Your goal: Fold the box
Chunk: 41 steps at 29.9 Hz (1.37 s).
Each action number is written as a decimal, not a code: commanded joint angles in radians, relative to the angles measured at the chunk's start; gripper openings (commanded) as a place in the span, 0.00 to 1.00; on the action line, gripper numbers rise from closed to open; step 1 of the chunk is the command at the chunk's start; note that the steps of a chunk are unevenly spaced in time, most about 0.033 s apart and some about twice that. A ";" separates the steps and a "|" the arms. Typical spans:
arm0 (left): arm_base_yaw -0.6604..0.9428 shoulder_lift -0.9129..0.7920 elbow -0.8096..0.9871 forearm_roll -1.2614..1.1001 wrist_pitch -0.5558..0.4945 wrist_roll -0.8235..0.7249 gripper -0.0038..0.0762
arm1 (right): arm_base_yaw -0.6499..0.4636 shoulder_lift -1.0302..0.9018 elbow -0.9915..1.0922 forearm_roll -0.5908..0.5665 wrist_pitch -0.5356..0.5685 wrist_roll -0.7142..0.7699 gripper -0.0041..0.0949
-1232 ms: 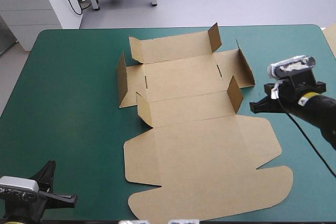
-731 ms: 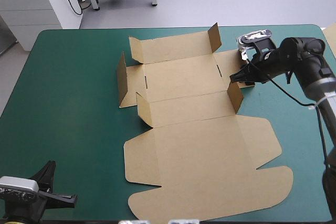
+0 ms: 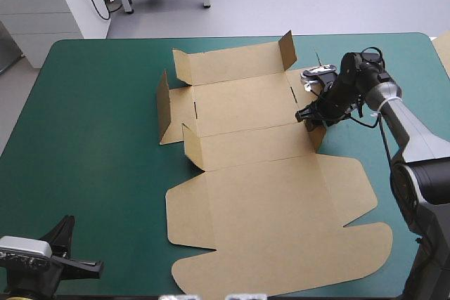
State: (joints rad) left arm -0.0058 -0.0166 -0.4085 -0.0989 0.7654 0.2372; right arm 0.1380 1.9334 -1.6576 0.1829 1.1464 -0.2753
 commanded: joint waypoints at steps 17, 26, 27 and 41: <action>-0.007 -0.006 -0.021 -0.008 -0.072 -0.008 0.04 | 0.049 -0.007 -0.234 -0.001 0.099 -0.447 0.02; -0.007 -0.006 -0.021 -0.008 -0.072 -0.008 0.04 | 0.166 0.005 -0.297 -0.010 -0.024 -0.827 0.02; -0.007 -0.006 -0.021 -0.008 -0.072 -0.008 0.04 | 0.183 0.012 -0.303 -0.010 -0.042 -0.859 0.02; -0.007 -0.006 -0.021 -0.008 -0.072 -0.008 0.04 | 0.284 0.081 -0.308 0.112 -0.201 -1.022 0.02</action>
State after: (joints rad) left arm -0.0058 -0.0166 -0.4085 -0.0989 0.7672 0.2372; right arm 0.4122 2.0689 -1.9309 0.2122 0.9940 -1.2676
